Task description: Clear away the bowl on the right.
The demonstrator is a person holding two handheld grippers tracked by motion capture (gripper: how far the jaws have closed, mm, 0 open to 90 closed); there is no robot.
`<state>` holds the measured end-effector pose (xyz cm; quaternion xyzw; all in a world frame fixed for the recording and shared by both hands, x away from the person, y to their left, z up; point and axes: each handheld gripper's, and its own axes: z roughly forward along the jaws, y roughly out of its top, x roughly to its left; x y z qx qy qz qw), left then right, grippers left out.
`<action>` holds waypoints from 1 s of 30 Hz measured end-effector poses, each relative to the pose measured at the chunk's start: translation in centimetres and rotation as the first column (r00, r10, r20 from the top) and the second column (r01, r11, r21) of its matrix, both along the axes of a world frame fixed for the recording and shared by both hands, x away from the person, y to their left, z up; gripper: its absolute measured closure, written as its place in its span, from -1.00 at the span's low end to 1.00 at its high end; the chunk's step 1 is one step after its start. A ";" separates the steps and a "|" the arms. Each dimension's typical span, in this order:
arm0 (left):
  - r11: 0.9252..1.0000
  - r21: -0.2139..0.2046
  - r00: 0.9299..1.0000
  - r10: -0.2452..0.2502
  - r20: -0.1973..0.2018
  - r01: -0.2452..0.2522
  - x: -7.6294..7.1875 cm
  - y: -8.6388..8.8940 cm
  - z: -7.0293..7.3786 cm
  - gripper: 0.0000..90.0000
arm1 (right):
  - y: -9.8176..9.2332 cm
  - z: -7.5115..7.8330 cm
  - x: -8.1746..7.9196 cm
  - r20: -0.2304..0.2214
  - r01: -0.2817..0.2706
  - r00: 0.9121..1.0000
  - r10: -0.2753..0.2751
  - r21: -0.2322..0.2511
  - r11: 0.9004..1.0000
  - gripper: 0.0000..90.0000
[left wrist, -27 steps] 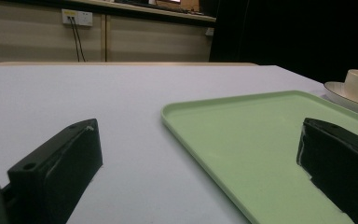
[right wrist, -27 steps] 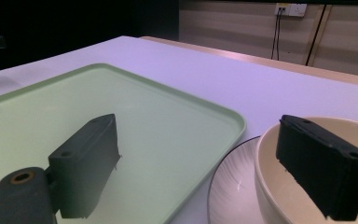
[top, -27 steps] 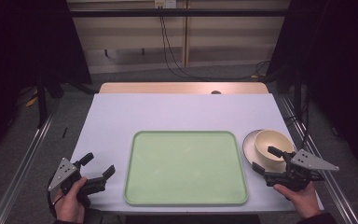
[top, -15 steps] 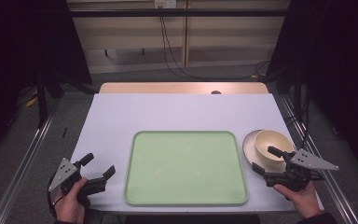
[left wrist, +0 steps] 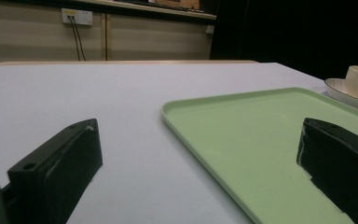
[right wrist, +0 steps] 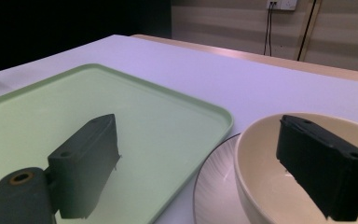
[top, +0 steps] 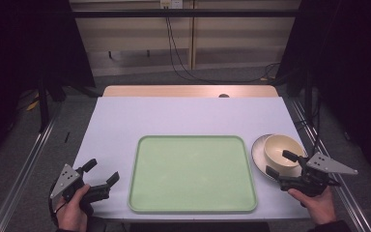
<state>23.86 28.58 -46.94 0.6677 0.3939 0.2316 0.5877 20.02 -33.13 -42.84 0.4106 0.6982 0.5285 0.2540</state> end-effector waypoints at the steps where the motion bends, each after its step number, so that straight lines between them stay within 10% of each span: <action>1: 1.000 0.000 1.000 0.000 0.001 0.000 0.0 0.0 0.0 -1.00 | -0.1 0.1 0.0 -0.003 0.002 1.000 -0.002 0.001 1.000 -0.72; 30: 1.000 0.009 1.000 -0.002 -0.002 0.002 0.1 -0.1 0.0 -1.00 | -4.2 1.6 0.7 -0.069 0.074 0.995 -0.074 -0.009 0.997 -0.58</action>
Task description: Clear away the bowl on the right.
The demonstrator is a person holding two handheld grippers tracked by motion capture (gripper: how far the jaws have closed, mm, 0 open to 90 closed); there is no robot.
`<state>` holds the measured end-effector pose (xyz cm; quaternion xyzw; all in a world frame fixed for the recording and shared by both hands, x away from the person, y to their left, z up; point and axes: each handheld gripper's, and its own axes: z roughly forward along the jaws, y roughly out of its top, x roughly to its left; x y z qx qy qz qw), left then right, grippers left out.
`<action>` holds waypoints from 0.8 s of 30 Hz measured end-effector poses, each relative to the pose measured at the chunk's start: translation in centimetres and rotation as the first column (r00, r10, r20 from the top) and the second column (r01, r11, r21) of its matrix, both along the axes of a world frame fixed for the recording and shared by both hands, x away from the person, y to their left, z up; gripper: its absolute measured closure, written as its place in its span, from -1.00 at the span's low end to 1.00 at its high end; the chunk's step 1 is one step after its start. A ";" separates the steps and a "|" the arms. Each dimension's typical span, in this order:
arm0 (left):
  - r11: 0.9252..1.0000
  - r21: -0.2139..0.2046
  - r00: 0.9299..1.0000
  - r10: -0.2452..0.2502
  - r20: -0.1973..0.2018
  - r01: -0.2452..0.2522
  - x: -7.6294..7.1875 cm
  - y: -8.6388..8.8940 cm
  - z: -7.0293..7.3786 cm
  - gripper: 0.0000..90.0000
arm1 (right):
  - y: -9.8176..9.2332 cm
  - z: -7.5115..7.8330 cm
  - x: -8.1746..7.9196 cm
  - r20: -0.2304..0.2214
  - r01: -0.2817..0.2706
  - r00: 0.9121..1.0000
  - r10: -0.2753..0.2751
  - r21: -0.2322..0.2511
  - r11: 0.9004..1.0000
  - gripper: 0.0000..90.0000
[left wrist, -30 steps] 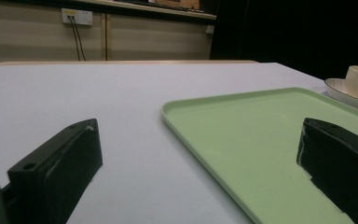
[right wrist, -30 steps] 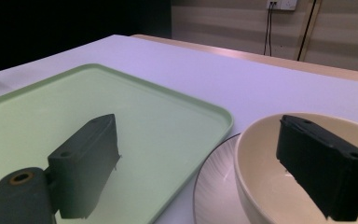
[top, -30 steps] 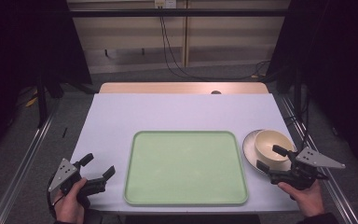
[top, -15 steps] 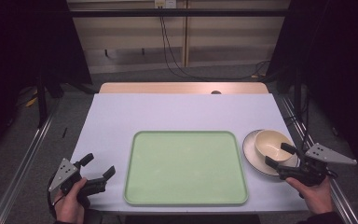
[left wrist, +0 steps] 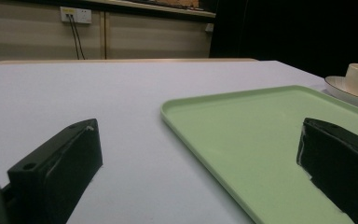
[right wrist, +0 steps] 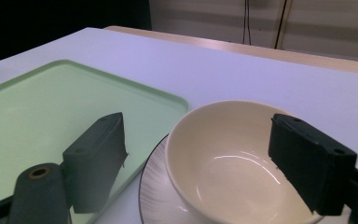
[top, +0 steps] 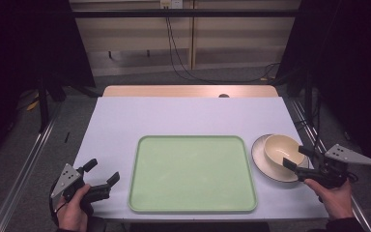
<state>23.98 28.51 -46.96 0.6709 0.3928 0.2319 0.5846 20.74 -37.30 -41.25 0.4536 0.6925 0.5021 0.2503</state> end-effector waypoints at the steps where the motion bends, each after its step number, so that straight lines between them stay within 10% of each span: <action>1: 1.000 0.001 1.000 0.000 0.000 0.000 0.0 0.0 0.0 -1.00 | -0.3 0.2 0.2 -0.014 -0.001 1.000 0.001 0.002 1.000 -0.58; 24: 1.000 -0.008 1.000 0.001 -0.002 -0.001 0.1 -0.1 0.0 -1.00 | -3.9 0.9 2.8 -0.165 0.035 0.985 -0.048 -0.078 0.996 -0.53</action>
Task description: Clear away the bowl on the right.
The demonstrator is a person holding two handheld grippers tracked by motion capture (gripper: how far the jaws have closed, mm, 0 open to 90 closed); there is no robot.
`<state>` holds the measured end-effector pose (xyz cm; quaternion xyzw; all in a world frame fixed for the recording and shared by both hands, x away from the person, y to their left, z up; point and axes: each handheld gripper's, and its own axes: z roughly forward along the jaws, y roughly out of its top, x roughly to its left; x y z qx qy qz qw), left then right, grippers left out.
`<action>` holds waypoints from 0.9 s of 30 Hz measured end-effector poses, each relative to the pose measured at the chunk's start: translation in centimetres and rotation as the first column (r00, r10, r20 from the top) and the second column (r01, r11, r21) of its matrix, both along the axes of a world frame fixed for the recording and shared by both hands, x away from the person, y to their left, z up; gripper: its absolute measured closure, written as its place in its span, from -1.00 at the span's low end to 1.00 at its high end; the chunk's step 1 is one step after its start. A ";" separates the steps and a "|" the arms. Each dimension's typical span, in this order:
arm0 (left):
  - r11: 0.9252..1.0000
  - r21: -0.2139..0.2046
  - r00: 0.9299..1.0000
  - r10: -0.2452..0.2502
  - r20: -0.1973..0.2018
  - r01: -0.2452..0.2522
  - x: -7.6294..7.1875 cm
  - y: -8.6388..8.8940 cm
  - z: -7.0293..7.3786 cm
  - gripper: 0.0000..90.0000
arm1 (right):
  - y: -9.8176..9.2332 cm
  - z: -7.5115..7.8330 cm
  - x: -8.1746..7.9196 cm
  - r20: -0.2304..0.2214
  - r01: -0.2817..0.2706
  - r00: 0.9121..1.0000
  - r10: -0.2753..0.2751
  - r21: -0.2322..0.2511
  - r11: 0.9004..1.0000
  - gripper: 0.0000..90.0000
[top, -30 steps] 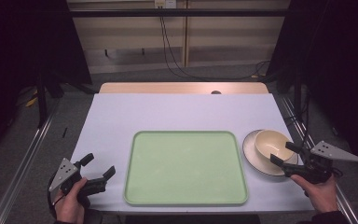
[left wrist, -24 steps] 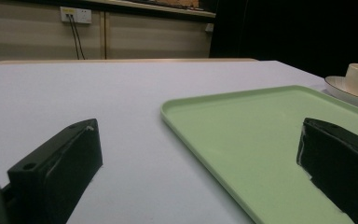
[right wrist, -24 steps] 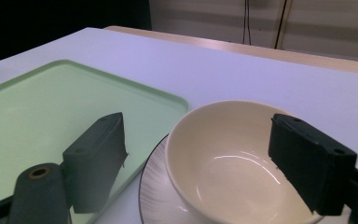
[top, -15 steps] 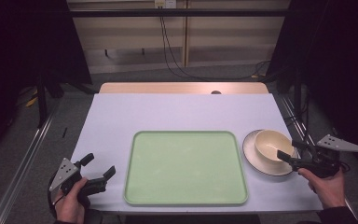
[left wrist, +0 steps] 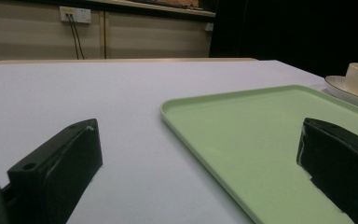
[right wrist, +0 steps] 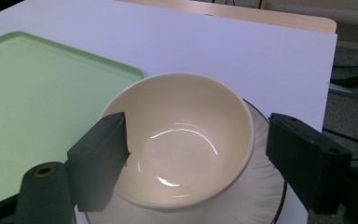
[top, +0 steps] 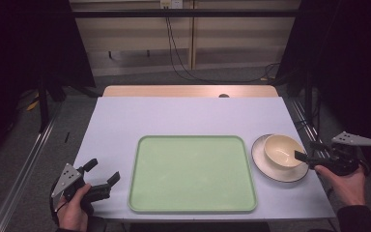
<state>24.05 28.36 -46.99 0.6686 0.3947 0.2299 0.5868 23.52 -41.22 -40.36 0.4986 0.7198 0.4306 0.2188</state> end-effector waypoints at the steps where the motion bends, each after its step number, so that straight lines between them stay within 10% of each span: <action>1: 1.000 -0.002 1.000 0.000 -0.002 0.000 0.0 0.0 0.0 -1.00 | -0.1 0.0 0.1 -0.005 -0.001 1.000 0.001 -0.007 1.000 -0.51; 27: 1.000 0.013 1.000 -0.013 0.000 0.013 0.2 -0.1 0.0 -1.00 | -1.0 -1.2 5.3 -0.252 -0.034 0.968 0.012 -0.084 0.996 -0.16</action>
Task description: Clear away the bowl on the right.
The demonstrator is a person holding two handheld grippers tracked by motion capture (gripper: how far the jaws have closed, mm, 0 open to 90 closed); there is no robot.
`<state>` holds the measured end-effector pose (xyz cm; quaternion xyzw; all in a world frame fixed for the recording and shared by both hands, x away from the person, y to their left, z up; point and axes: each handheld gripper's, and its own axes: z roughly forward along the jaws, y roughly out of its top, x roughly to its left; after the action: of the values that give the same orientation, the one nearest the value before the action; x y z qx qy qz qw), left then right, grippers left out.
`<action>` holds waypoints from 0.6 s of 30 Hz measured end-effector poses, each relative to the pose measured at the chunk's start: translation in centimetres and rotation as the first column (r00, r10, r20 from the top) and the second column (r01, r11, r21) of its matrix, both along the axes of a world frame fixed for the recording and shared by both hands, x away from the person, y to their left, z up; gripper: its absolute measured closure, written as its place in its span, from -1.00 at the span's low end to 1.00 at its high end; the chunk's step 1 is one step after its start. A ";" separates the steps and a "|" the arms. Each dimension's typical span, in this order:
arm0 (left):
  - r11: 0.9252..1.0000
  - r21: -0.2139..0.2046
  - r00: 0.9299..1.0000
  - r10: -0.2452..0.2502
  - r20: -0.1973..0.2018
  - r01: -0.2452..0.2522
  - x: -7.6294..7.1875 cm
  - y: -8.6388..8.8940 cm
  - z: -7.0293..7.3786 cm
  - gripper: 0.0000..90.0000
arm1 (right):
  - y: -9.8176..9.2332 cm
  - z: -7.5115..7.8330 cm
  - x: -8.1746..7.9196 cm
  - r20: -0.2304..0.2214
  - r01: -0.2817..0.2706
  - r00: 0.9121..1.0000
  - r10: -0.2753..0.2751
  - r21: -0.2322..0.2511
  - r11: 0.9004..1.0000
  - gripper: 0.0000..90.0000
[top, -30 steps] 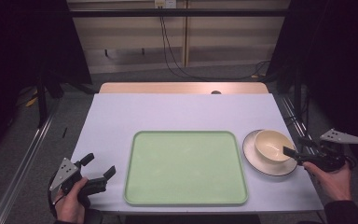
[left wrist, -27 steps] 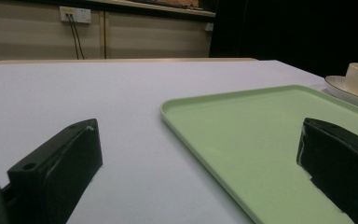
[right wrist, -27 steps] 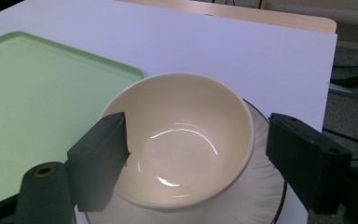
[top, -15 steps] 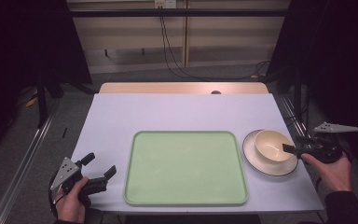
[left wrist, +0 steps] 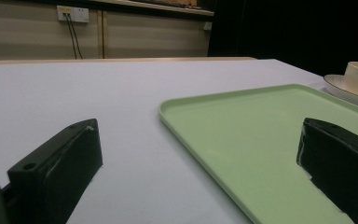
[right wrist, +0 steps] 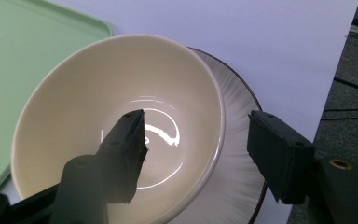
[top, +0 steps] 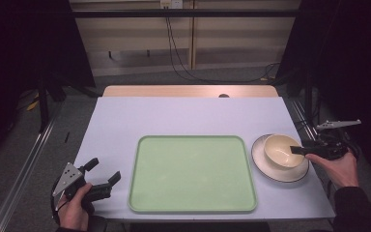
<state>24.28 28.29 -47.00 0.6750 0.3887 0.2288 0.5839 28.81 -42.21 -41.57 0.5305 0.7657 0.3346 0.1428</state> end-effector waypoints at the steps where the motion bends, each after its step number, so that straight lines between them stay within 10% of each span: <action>1: 1.000 0.000 1.000 0.000 0.000 0.000 0.0 0.0 0.0 -1.00 | 0.0 -0.1 0.1 -0.013 0.000 1.000 0.000 -0.003 1.000 -0.14; 18: 1.000 -0.003 1.000 -0.005 -0.003 0.005 0.0 0.0 0.0 -1.00 | 0.6 -2.0 2.0 -0.120 -0.018 0.993 0.014 -0.033 0.999 0.18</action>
<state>24.31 28.25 -47.02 0.6753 0.3884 0.2259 0.5850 30.76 -41.60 -43.54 0.5409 0.7827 0.2901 0.1031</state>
